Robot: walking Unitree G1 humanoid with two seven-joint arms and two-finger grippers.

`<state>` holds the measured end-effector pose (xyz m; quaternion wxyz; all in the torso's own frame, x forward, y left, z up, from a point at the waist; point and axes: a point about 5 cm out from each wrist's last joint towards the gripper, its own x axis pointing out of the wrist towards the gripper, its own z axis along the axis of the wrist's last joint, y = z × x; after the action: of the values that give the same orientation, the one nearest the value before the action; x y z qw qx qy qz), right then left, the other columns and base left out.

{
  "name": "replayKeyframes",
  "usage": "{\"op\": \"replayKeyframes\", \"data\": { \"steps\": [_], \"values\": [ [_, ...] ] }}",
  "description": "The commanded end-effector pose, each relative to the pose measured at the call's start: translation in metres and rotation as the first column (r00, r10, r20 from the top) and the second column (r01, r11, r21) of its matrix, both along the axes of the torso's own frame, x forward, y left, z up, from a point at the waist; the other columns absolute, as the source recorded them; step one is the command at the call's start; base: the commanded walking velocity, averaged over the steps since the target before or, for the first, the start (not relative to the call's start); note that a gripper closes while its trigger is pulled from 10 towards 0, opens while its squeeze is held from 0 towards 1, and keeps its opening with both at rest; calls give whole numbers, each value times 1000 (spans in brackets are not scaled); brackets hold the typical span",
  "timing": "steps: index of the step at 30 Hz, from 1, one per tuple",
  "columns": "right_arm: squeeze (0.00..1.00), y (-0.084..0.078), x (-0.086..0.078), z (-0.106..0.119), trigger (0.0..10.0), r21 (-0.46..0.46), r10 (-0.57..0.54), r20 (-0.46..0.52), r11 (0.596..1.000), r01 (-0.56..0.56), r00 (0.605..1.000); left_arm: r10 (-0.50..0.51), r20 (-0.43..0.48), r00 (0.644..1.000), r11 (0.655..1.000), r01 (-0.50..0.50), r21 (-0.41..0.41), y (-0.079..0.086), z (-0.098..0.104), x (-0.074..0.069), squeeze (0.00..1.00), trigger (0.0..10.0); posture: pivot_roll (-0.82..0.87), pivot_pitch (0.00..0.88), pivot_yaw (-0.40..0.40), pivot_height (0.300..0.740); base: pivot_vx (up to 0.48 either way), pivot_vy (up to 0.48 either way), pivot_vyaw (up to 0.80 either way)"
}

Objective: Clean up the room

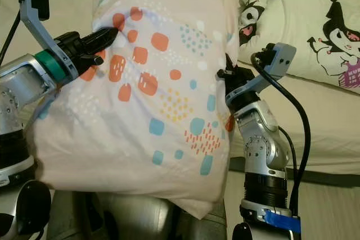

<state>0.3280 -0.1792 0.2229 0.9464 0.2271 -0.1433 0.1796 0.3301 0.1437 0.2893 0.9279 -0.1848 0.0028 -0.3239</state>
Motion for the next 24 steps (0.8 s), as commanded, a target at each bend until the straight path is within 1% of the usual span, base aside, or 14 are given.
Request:
{"op": "replayKeyframes", "data": {
  "steps": [1, 3, 6, 23, 24],
  "values": [
    [0, 8, -2, 13, 10000, 1, 27, 68, 1000, -28, 997, -40, 17, 999, 999, 40, 10, -10, 1, -2, 0, 10000, -16, 158, -1, 493, 0, 0, 0],
    [0, 8, -2, 13, 10000, 1, 27, 68, 1000, -28, 997, -40, 17, 999, 999, 40, 10, -10, 1, -2, 0, 10000, -16, 158, -1, 493, 0, 0, 0],
    [0, 8, -2, 13, 10000, 0, 26, 65, 1000, -26, 998, -37, 17, 999, 999, 37, 11, -11, 1, -2, 0, 10000, -16, 158, -2, 508, 0, 0, 0],
    [0, 7, -2, 11, 10000, -3, 19, 62, 1000, -19, 998, -38, 19, 999, 999, 38, 7, -13, 2, -2, 0, 10000, -16, 158, 0, 547, 0, 0, 0],
    [0, 7, -2, 11, 10000, -3, 18, 61, 1000, -18, 998, -39, 19, 999, 999, 39, 6, -13, 3, -2, 0, 10000, -16, 160, 0, 557, 0, 0, 0]
  ]
}}
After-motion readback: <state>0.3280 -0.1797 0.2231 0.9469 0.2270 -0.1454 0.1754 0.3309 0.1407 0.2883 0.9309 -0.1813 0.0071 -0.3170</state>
